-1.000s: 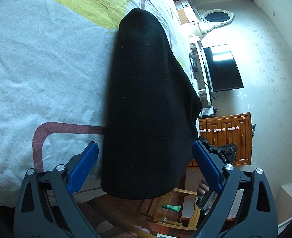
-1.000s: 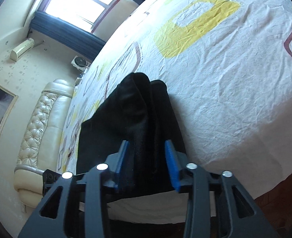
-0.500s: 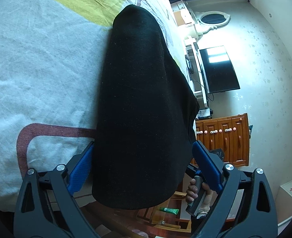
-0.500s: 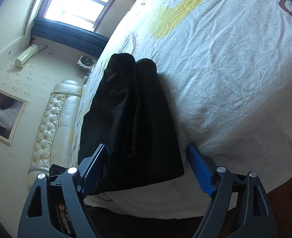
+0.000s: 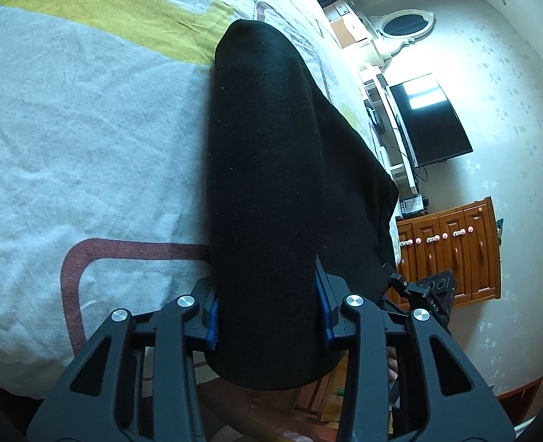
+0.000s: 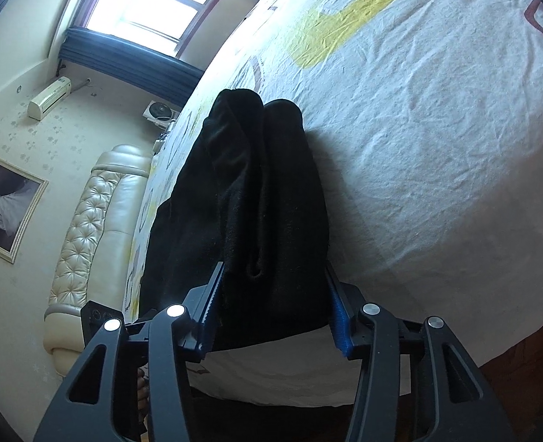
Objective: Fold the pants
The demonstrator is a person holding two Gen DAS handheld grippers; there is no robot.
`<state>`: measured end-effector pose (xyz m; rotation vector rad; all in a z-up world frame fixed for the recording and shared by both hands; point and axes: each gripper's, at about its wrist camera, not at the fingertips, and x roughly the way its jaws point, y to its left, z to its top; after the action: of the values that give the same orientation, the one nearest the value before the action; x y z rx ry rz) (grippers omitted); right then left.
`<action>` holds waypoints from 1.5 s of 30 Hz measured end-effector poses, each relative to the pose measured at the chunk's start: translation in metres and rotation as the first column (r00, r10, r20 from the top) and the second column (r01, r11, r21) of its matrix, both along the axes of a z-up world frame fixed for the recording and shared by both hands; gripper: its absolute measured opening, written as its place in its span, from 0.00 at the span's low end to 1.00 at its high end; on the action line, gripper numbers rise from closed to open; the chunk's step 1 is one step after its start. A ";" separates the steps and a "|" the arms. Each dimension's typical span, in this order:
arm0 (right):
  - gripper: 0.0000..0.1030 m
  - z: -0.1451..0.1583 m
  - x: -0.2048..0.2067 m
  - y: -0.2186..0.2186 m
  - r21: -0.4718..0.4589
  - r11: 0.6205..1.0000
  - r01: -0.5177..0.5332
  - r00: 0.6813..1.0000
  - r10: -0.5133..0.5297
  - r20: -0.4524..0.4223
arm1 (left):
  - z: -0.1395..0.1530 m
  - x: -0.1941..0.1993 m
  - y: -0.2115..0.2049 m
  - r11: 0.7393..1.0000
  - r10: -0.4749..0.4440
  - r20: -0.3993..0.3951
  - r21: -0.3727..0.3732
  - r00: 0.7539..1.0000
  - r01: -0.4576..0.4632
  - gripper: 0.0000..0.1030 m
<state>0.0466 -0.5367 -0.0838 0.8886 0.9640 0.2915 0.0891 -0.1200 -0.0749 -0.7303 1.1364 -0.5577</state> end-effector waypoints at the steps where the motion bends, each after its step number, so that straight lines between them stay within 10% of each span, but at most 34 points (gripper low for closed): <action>1: 0.48 0.002 0.001 0.004 0.002 1.000 -0.001 1.000 0.001 0.005 | 0.000 0.000 0.003 1.000 0.005 -0.005 -0.003 1.000 -0.005 0.36; 30: 0.48 -0.004 0.060 0.231 0.038 0.933 -0.359 0.931 0.360 -0.053 | 0.008 -0.046 0.215 0.964 0.260 -0.048 0.061 0.964 -0.257 0.39; 38: 0.72 -0.003 0.054 0.204 0.090 0.950 -0.301 0.951 0.306 -0.054 | 0.017 -0.054 0.236 0.982 0.191 -0.012 0.007 0.981 -0.191 0.73; 45: 0.77 0.007 0.100 0.202 0.130 0.958 -0.257 0.966 0.258 0.005 | 0.014 -0.030 0.277 0.966 0.257 0.027 -0.028 0.966 -0.256 0.78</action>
<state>0.1467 -0.3343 -0.0771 0.8835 1.0831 0.5775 0.0595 0.1570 -0.0611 -0.8723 0.9889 -0.3634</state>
